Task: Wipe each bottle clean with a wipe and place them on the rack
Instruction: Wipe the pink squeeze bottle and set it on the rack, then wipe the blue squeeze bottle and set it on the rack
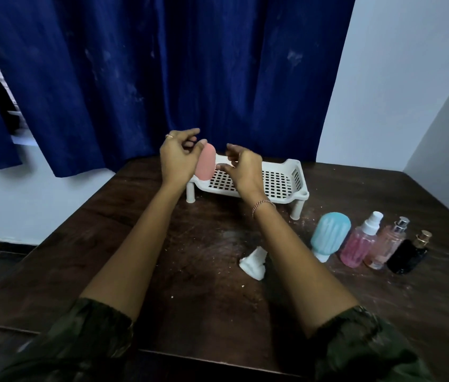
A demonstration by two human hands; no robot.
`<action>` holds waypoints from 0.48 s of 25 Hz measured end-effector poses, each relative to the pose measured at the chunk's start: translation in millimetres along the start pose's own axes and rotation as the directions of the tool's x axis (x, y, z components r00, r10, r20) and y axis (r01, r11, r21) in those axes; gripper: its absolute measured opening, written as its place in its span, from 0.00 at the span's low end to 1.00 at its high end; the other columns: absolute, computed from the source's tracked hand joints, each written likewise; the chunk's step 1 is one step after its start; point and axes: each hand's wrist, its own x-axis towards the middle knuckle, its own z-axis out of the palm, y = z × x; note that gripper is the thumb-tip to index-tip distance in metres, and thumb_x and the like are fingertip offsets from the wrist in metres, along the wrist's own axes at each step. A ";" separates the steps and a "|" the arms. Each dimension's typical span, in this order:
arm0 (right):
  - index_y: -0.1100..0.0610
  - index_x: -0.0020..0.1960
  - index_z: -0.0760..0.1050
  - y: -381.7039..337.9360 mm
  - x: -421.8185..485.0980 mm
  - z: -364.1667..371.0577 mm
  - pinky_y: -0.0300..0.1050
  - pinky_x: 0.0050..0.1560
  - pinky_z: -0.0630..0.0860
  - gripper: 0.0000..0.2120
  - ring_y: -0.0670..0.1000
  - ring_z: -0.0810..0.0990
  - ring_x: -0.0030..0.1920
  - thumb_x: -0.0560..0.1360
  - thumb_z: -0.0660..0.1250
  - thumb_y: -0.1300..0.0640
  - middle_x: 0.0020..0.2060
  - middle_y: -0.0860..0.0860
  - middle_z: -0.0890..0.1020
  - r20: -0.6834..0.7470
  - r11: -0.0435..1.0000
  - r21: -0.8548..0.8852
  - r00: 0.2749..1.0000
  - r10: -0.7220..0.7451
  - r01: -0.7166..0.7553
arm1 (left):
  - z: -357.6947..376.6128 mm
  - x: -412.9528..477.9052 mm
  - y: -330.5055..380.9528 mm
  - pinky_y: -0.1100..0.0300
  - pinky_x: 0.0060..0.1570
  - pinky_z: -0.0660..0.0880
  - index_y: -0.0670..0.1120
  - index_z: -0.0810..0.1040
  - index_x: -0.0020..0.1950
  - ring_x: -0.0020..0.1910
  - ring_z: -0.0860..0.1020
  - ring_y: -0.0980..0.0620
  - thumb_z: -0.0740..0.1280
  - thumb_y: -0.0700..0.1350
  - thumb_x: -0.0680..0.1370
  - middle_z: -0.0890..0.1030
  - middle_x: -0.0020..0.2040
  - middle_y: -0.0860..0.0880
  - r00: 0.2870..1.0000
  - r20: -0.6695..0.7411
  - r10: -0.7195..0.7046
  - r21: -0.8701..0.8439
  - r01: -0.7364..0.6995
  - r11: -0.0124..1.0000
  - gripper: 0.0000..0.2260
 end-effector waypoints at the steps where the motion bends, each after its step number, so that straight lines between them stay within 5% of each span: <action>1: 0.62 0.65 0.71 -2.5 -5.1 -8.2 0.44 0.61 0.73 0.26 0.51 0.78 0.56 0.69 0.73 0.61 0.57 0.57 0.79 -0.021 0.999 -0.013 0.999 -0.035 0.035 | 3.2 -6.4 11.6 0.69 0.49 0.76 0.45 0.80 0.58 0.42 0.76 0.60 0.70 0.44 0.74 0.79 0.50 0.47 1.000 0.010 0.021 -0.031 -0.021 0.999 0.13; 6: 0.62 0.61 0.75 -2.0 -36.2 -53.3 0.47 0.59 0.74 0.17 0.53 0.78 0.55 0.73 0.68 0.64 0.56 0.57 0.79 -0.095 0.964 -0.208 0.977 -0.190 0.167 | 23.9 -42.6 64.1 0.76 0.44 0.72 0.43 0.81 0.55 0.39 0.77 0.63 0.70 0.41 0.74 0.82 0.47 0.50 0.992 0.101 0.076 -0.141 -0.061 0.988 0.10; 12: 0.59 0.55 0.79 9.4 -74.1 -123.8 0.49 0.49 0.77 0.12 0.54 0.81 0.48 0.73 0.63 0.66 0.48 0.57 0.83 -0.147 0.915 -0.375 0.965 -0.216 0.148 | 47.1 -87.4 106.8 0.75 0.45 0.71 0.42 0.83 0.52 0.43 0.80 0.56 0.68 0.39 0.75 0.84 0.49 0.47 0.952 0.276 0.136 -0.165 -0.093 0.982 0.08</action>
